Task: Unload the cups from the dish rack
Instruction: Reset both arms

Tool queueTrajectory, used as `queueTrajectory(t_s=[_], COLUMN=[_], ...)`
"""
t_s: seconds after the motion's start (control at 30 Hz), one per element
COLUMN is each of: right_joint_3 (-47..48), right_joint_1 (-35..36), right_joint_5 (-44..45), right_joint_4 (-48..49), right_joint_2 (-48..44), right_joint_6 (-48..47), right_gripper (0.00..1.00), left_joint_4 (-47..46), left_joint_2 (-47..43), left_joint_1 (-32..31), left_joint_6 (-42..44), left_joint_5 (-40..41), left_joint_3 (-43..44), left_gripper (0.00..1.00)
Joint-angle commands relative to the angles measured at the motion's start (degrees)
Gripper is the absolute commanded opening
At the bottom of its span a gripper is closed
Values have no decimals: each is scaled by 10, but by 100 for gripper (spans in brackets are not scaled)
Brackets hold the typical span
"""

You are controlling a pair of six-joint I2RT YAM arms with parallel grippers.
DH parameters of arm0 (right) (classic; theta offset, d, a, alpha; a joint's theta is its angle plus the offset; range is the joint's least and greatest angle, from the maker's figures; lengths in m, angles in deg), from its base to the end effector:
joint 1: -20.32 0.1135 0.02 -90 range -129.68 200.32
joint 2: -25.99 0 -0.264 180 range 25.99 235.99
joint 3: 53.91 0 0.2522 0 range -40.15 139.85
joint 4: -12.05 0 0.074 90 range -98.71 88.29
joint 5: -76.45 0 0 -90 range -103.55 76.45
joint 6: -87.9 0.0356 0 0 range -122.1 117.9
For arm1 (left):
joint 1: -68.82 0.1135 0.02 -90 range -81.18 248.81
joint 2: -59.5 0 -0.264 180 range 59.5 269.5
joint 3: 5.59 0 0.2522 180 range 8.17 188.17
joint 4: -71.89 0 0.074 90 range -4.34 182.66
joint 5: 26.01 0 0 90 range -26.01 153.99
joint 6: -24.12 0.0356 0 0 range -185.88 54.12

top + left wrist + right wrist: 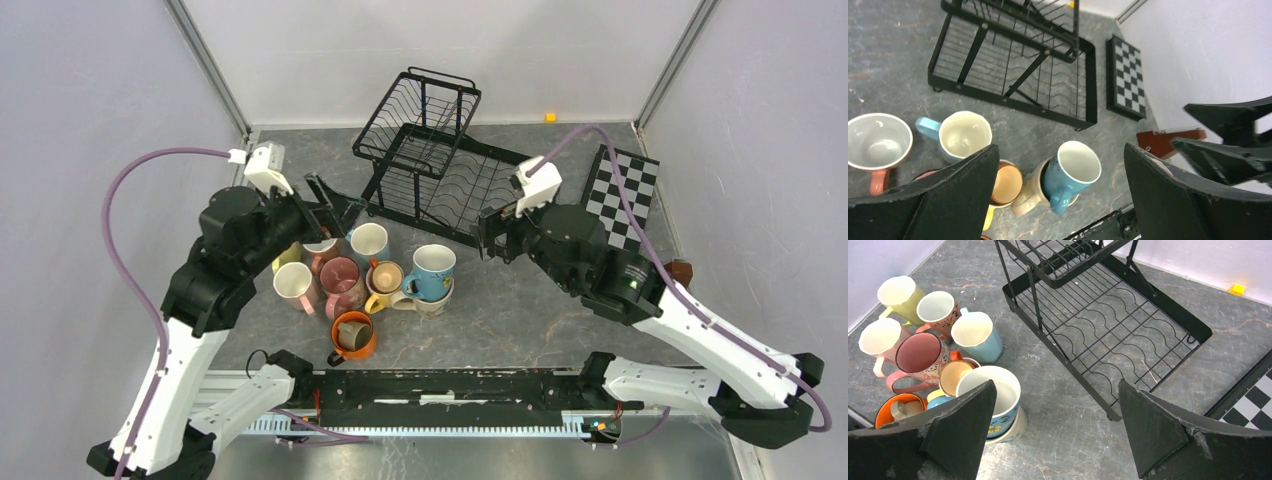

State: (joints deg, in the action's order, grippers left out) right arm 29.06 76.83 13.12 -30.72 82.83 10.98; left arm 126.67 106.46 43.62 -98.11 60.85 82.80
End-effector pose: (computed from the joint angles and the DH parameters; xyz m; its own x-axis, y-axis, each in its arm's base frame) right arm 0.1256 0.1608 0.4153 -0.2689 -0.0399 -0.9624 -0.4590 0.8837 0.0916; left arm 0.1218 -0.0595 0.4480 -0.4292 -0.3866 -0.8163 0.2890 0.7975 -0.5296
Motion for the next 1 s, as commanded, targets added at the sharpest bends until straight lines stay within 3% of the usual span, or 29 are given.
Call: queueTrajectory(t_s=[0.0, 0.97], right_joint_3=[-30, -22], right_joint_1=[0, 0], right_joint_5=[32, 40], right_joint_4=[25, 28], right_joint_2=[-36, -37], right_joint_6=[20, 10], right_gripper=[98, 98], left_joint_4=[-22, -31], left_joint_2=[-5, -39], left_joint_1=[1, 1], left_joint_6=[40, 54], left_joint_5=[-22, 17], left_joint_3=[-29, -60], left_gripper=[100, 100])
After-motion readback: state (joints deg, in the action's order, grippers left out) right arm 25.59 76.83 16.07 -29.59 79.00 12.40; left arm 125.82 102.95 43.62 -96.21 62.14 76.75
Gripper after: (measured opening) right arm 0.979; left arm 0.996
